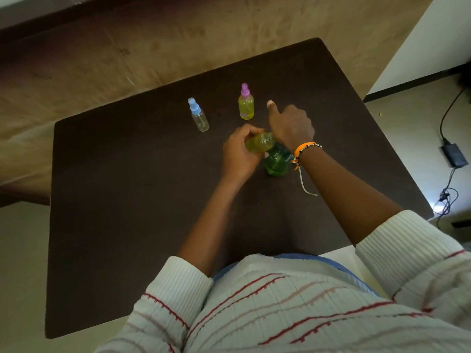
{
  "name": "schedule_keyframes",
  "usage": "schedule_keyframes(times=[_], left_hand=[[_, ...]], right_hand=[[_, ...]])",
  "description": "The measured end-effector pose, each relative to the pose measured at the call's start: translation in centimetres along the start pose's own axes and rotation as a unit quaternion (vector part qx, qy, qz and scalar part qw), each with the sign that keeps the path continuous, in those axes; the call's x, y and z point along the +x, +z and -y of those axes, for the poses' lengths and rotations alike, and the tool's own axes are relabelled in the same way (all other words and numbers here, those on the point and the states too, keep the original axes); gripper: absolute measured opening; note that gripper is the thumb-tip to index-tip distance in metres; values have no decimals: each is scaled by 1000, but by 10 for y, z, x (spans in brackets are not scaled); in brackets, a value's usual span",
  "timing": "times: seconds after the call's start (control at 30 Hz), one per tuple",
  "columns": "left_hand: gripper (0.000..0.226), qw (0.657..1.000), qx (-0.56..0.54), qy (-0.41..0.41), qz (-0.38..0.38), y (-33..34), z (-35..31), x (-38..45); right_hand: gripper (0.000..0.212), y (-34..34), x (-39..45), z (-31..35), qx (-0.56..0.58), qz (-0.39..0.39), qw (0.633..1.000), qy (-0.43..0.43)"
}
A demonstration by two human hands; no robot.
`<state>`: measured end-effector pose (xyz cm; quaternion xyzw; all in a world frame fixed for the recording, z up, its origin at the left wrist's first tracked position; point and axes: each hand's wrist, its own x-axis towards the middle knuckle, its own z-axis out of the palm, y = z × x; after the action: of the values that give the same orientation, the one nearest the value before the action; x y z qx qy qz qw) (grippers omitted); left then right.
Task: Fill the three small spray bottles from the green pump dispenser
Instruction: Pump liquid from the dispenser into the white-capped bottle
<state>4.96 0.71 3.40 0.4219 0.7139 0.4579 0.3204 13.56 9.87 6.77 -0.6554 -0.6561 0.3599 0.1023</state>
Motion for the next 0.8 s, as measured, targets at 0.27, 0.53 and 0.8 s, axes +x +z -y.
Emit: schedule_keyframes(times=[0.27, 0.53, 0.8], left_hand=[[40, 1000, -11, 22, 2, -5, -8, -1], [41, 1000, -3, 2, -3, 0, -4, 1], [43, 1000, -12, 9, 10, -6, -10, 0]], right_hand=[[82, -13, 3, 6, 51, 110, 992, 15], [63, 0, 2, -1, 32, 1, 999, 14], [78, -6, 6, 3, 72, 71, 995, 25]])
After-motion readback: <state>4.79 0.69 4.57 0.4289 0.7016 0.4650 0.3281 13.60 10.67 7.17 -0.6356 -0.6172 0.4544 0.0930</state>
